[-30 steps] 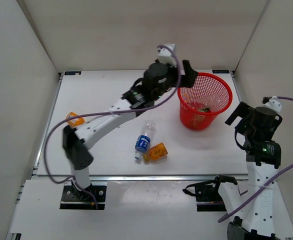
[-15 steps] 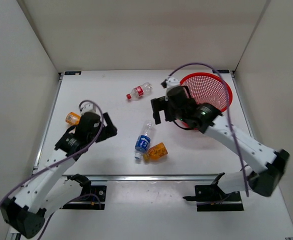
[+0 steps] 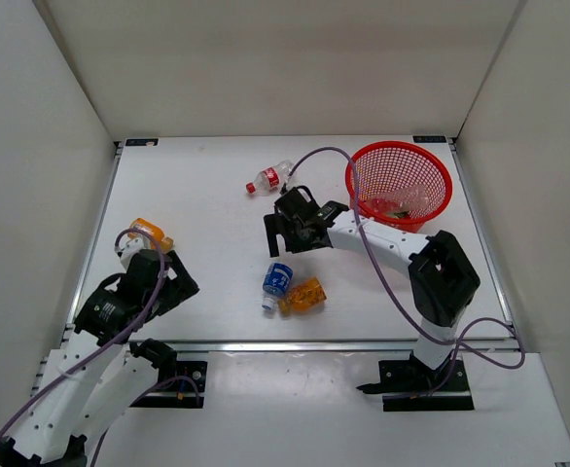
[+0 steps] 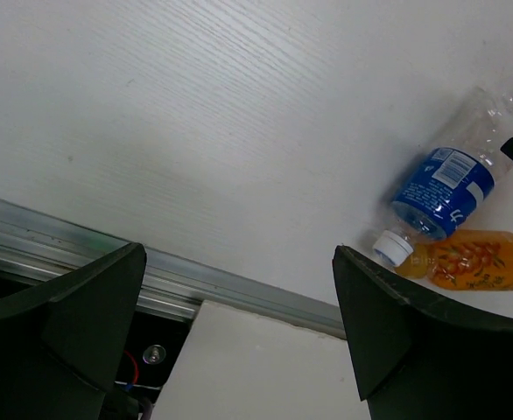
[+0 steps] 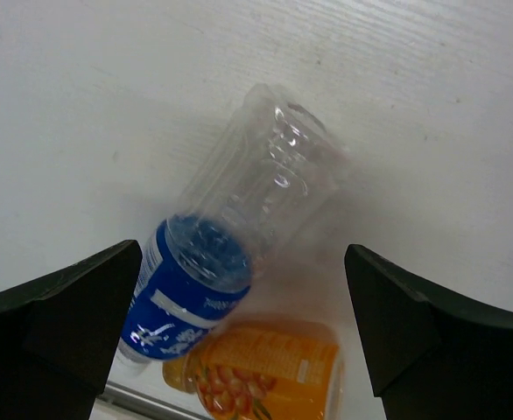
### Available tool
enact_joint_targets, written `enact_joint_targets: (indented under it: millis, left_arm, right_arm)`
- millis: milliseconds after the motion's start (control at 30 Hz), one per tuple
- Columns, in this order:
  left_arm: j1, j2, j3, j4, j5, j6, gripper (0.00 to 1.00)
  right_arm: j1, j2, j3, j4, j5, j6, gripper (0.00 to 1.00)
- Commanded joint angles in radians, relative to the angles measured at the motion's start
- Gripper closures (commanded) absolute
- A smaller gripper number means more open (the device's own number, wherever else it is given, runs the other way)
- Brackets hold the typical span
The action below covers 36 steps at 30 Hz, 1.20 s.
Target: Put the plastic bottles in the bin
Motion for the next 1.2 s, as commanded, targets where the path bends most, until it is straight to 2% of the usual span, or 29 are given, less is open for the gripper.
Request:
enact_joint_targets:
  millis: [0, 133, 267, 400, 467, 600, 700, 833, 933, 1033, 1167]
  left_arm:
    - [0.02, 0.017, 0.023, -0.007, -0.037, 0.015, 0.01]
    - [0.04, 0.034, 0.073, -0.018, -0.097, 0.028, 0.02]
    - [0.057, 0.05, 0.119, -0.03, -0.152, 0.038, 0.02]
    - [0.075, 0.063, 0.13, -0.004, -0.175, 0.042, 0.02]
    - [0.087, 0.063, 0.127, 0.011, -0.183, 0.044, 0.02]
    - [0.1, 0.086, 0.127, 0.044, -0.205, 0.062, 0.01]
    - [0.126, 0.103, 0.116, 0.07, -0.218, 0.079, 0.01]
    - [0.158, 0.15, 0.087, 0.143, -0.205, 0.099, 0.02]
    - [0.169, 0.198, 0.084, 0.212, -0.159, 0.102, 0.01]
    - [0.173, 0.241, 0.072, 0.287, -0.154, 0.114, 0.01]
    - [0.195, 0.268, 0.058, 0.326, -0.143, 0.13, 0.02]
  right_arm:
    - [0.008, 0.036, -0.003, 0.114, 0.005, 0.099, 0.01]
    - [0.028, 0.089, -0.025, 0.159, 0.077, 0.14, 0.01]
    - [0.025, 0.112, -0.059, 0.196, 0.051, 0.186, 0.03]
    - [0.022, 0.119, -0.081, 0.249, 0.036, 0.214, 0.22]
    - [0.011, 0.129, -0.058, 0.248, 0.054, 0.2, 0.43]
    - [-0.005, 0.116, 0.022, 0.283, 0.003, 0.146, 0.6]
    - [-0.042, 0.096, 0.16, 0.251, -0.085, 0.079, 0.71]
    - [-0.058, 0.031, 0.385, 0.165, -0.073, -0.044, 0.71]
    - [-0.113, -0.056, 0.47, 0.116, -0.013, -0.151, 0.7]
    - [-0.208, -0.167, 0.435, 0.136, 0.013, -0.223, 0.71]
    - [-0.318, -0.279, 0.335, 0.205, 0.191, -0.384, 0.69]
